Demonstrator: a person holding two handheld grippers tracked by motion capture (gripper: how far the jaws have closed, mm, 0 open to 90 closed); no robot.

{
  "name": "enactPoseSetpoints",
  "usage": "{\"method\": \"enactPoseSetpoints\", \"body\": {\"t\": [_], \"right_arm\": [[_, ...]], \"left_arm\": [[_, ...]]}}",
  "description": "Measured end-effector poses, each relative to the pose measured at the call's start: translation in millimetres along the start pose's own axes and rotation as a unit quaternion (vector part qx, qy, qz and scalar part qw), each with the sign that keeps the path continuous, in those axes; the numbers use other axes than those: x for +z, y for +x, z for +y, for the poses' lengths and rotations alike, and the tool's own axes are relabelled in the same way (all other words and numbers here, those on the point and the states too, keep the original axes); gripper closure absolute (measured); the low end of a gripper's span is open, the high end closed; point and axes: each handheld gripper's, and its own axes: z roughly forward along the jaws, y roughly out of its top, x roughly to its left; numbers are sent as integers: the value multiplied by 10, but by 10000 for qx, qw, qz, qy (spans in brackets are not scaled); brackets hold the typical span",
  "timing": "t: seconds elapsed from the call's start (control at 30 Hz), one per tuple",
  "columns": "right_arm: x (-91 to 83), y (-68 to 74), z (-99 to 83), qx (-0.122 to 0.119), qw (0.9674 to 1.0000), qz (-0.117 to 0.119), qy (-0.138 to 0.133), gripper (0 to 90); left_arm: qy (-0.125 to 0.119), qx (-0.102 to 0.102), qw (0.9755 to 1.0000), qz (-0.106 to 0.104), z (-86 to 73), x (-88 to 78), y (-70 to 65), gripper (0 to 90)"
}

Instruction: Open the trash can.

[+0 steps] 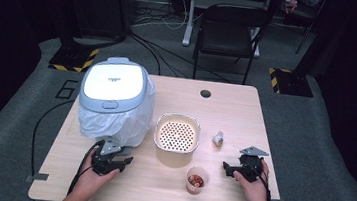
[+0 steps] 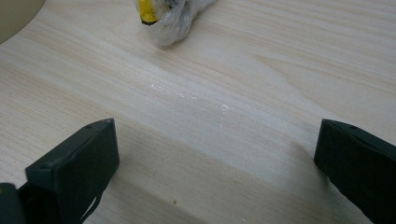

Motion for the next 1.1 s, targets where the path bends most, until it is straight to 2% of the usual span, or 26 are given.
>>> {"method": "enactPoseSetpoints", "body": {"t": [0.03, 0.07, 0.1, 0.2, 0.23, 0.27, 0.3, 0.33, 0.37, 0.4, 0.43, 0.5, 0.57, 0.63, 0.67, 0.7, 0.73, 0.77, 0.83, 0.87, 0.9, 1.1], "right_arm": [[0, -2, 0, -11, 10000, 1, -1, 0], [0, 1, 0, 7, 10000, 1, 2, 0], [0, -1, 0, -9, 10000, 0, -2, 0], [0, -1, 0, -9, 10000, 1, 0, 0], [0, -1, 0, -9, 10000, 1, 0, 0], [0, -1, 0, -10, 10000, 0, 0, 0], [0, -1, 0, -10, 10000, 0, 0, 0], [0, 0, 0, 0, 10000, 0, 3, 0], [-1, -1, 0, -6, 10000, -2, 3, 0], [0, -1, 0, -7, 10000, 0, 0, 0], [0, -1, 0, -8, 10000, 0, -3, 0], [-1, 0, 0, -8, 10000, -1, 3, 0], [0, 23, 4, 95, 10000, 22, -2, 0], [2, 27, 5, 3, 10000, 38, 17, 0], [2, 27, 5, 3, 10000, 38, 17, 0], [2, 32, 5, 27, 10000, 37, 20, 0], [2, 32, 6, 23, 10000, 38, 19, 0], [1, 34, 6, 33, 10000, 47, 18, 0], [2, 33, 6, 32, 10000, 48, 17, 0], [2, 33, 6, 28, 10000, 39, 19, 0], [2, 33, 6, 28, 10000, 39, 20, 0], [2, 32, 5, 22, 10000, 38, 19, 0]], "left_arm": [[39, 136, 9999, 35, 1, 8, 18, 468], [67, 75, 9999, 50, -9, 18, 9, 468], [39, 215, 9997, 93, -13, 32, 25, 467], [-60, 129, 9998, 100, -40, 46, 6, 448], [-23, 269, 9996, 78, -40, 42, 24, 448], [3, 142, 9999, 62, -46, 47, -5, 424], [3, 142, 9999, 62, -46, 47, -5, 422], [-40, 226, 9997, 114, -50, 56, -5, 422], [8, 402, 9991, 153, -57, 67, -21, 423], [8, 402, 9991, 153, -57, 67, -21, 424], [102, 699, 9974, 161, -43, 52, 6, 425], [96, 669, 9976, 157, -52, 56, 9, 426], [65, 639, 9978, 171, -59, 64, 10, 429], [108, 674, 9975, 197, -59, 65, 5, 433], [49, 617, 9978, 239, -70, 79, -13, 433], [111, 691, 9973, 243, -71, 76, -19, 435], [65, 790, 9963, 335, -74, 83, -23, 436], [105, 730, 9968, 322, -80, 85, -39, 440], [76, 758, 9964, 374, -87, 93, -46, 449], [110, 839, 9956, 395, -84, 88, -37, 449], [101, 728, 9967, 357, -93, 94, -47, 449], [15, 680, 9973, 268, -134, 109, 7, 487]]}}
